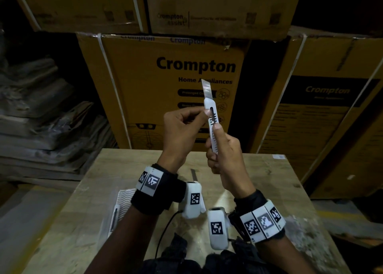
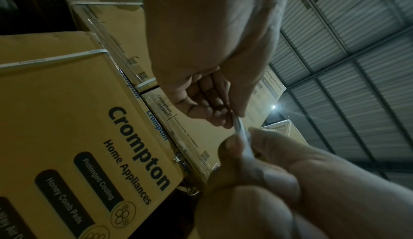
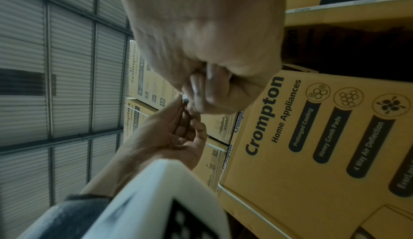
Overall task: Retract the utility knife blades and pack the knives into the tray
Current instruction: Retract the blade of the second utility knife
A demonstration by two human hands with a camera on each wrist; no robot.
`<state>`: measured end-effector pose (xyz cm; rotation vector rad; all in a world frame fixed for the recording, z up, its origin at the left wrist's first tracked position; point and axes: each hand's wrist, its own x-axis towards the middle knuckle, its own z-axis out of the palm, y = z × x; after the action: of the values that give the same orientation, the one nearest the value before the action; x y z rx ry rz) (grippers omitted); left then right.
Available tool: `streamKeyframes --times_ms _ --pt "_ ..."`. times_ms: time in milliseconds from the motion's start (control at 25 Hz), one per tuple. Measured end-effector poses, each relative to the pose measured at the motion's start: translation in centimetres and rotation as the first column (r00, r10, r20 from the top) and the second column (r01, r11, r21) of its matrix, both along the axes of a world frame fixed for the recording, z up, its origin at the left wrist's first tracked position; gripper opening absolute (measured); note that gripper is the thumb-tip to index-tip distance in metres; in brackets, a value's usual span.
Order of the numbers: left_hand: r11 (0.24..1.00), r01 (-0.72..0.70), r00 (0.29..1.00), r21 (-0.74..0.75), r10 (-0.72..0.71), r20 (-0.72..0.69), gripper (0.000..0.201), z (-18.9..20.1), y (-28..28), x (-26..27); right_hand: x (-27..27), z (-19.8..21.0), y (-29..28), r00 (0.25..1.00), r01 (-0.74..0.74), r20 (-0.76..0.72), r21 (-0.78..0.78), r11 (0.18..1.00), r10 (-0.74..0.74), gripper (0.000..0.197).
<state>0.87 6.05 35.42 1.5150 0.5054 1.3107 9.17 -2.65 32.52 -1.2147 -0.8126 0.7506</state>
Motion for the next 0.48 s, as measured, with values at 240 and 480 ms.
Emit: streamKeyframes --times_ms 240,480 --pt "0.999 0.030 0.999 0.016 -0.031 0.026 0.012 -0.1 -0.1 1.5 0.1 -0.1 0.3 0.988 0.146 0.033 0.087 0.985 -0.149 0.044" --pt "0.999 0.049 0.998 -0.004 -0.049 0.025 0.013 -0.5 0.2 2.4 0.6 -0.8 -0.9 0.998 0.060 -0.009 0.093 0.994 -0.060 0.041"
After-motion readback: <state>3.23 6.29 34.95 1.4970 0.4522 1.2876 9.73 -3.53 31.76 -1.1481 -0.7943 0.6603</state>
